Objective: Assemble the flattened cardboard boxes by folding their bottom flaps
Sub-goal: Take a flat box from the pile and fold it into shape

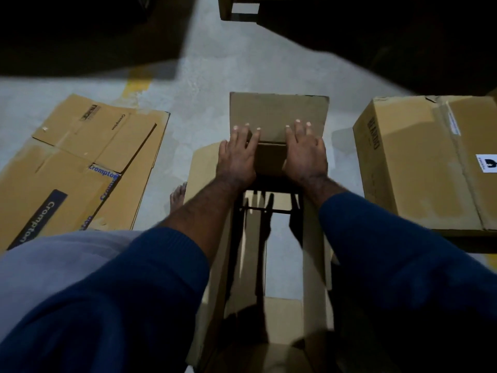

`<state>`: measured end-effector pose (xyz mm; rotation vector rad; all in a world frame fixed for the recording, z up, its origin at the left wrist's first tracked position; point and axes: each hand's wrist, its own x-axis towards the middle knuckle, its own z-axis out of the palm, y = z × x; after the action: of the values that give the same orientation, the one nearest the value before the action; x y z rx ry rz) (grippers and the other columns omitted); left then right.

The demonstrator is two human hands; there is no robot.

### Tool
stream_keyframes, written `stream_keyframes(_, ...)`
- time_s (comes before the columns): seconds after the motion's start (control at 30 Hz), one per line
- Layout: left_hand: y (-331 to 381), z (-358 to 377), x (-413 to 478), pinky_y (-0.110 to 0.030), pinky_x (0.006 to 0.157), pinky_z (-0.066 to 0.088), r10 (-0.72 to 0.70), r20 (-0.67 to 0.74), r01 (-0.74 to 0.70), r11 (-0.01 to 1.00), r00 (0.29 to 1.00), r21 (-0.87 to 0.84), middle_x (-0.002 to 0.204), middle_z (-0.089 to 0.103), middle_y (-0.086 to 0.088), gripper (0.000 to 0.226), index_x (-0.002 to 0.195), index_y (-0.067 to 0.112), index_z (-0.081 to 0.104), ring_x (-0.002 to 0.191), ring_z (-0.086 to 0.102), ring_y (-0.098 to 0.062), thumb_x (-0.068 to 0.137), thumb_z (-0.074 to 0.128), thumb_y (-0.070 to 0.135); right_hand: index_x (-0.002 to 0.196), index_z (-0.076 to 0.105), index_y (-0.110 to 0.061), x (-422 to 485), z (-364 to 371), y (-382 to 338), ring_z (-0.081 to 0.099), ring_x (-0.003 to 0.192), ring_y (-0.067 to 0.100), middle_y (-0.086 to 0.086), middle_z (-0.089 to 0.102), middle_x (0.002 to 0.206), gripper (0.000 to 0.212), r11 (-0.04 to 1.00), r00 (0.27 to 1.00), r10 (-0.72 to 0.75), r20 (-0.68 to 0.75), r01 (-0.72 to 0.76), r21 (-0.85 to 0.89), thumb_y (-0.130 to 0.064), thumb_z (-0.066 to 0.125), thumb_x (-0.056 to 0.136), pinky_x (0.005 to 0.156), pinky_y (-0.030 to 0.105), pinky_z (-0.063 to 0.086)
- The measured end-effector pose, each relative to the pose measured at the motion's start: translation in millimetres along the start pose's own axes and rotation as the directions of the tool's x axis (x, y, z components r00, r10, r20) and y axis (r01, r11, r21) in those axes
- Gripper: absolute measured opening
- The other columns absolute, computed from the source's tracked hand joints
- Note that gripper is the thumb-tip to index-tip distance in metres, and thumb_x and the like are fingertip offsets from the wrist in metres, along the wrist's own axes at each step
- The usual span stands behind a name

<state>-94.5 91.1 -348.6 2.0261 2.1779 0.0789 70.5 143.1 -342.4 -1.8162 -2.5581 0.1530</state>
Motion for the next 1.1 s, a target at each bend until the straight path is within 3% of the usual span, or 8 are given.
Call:
stream_keyframes(0.07,-6,2,15,-0.05,0.123,0.02,0.008,0.039,-0.008,1.0,0.999,0.015,0.167,0.015,-0.007,0.088,0.159,0.02,0.021,0.154,0.014,-0.032,0.085,0.068,0.01,0.151,0.036,-0.015,21,3,9,0.031,0.146,0.036,0.015,0.031,0.16,0.078,0.999,0.998,-0.038,0.056,0.04,-0.027,-0.018,0.075,0.083,0.115,0.053,0.037)
stream_keyframes(0.13,-11,6,27,-0.047,0.117,0.032,0.012,0.008,-0.012,1.0,1.0,-0.018,0.159,0.032,-0.006,0.067,0.147,0.019,0.039,0.144,0.032,-0.033,0.086,0.067,0.009,0.137,0.048,-0.012,35,5,16,0.046,0.129,0.037,0.018,0.047,0.142,0.056,0.994,0.991,-0.095,0.092,0.099,-0.035,-0.01,0.07,0.085,0.099,0.048,0.047)
stream_keyframes(0.23,-18,12,44,-0.04,0.09,0.05,0.026,-0.062,-0.031,0.996,0.998,-0.089,0.127,0.058,-0.004,0.034,0.119,0.018,0.057,0.114,0.054,-0.028,0.087,0.067,0.011,0.107,0.061,-0.007,47,1,26,0.055,0.105,0.037,0.016,0.052,0.114,0.026,0.988,0.983,-0.152,0.102,0.153,-0.001,0.005,0.064,0.084,0.071,0.04,0.046)
stream_keyframes(0.37,-22,12,65,-0.034,0.074,0.042,0.029,0.0,-0.029,0.993,1.0,-0.115,0.113,0.063,-0.008,0.019,0.113,0.013,0.063,0.103,0.059,-0.028,0.094,0.064,0.017,0.099,0.069,-0.009,53,-2,35,0.057,0.103,0.037,0.016,0.056,0.112,0.017,0.98,0.972,-0.199,0.129,0.199,0.01,0.002,0.067,0.087,0.074,0.044,0.052)
stream_keyframes(0.57,-19,19,64,-0.037,0.063,0.042,0.048,-0.081,-0.056,0.993,0.996,-0.099,0.094,0.059,-0.009,0.009,0.092,0.007,0.058,0.085,0.057,-0.028,0.097,0.059,0.014,0.107,0.069,-0.011,52,2,31,0.061,0.101,0.037,0.015,0.06,0.11,0.018,0.984,0.978,-0.173,0.115,0.176,-0.015,-0.008,0.069,0.089,0.075,0.04,0.049)
stream_keyframes(0.77,-19,19,66,-0.035,0.064,0.039,0.064,-0.057,-0.069,0.993,0.996,-0.094,0.091,0.059,-0.008,0.007,0.09,0.008,0.06,0.083,0.052,-0.025,0.094,0.058,0.013,0.111,0.072,-0.015,53,2,27,0.064,0.1,0.033,0.013,0.065,0.11,0.021,0.988,0.983,-0.147,0.113,0.151,-0.021,-0.011,0.07,0.09,0.081,0.04,0.053)
stream_keyframes(0.93,-23,16,69,-0.038,0.072,0.048,0.049,-0.028,-0.052,0.99,0.998,-0.134,0.093,0.063,-0.008,0.008,0.091,0.009,0.065,0.089,0.057,-0.027,0.095,0.059,0.014,0.103,0.071,-0.014,55,2,36,0.063,0.098,0.035,0.012,0.063,0.107,0.016,0.98,0.974,-0.196,0.115,0.19,0.061,-0.011,0.072,0.088,0.079,0.039,0.051)
stream_keyframes(1.1,-2,18,74,-0.036,0.081,0.047,0.127,-0.013,-0.127,0.97,0.992,-0.207,0.103,0.066,-0.002,0.011,0.097,0.022,0.072,0.101,0.062,-0.025,0.09,0.063,0.023,0.102,0.073,-0.013,57,8,26,0.06,0.095,0.037,0.013,0.06,0.103,0.018,0.952,0.964,-0.257,0.071,0.24,0.19,-0.027,0.072,0.091,0.076,0.042,0.051)
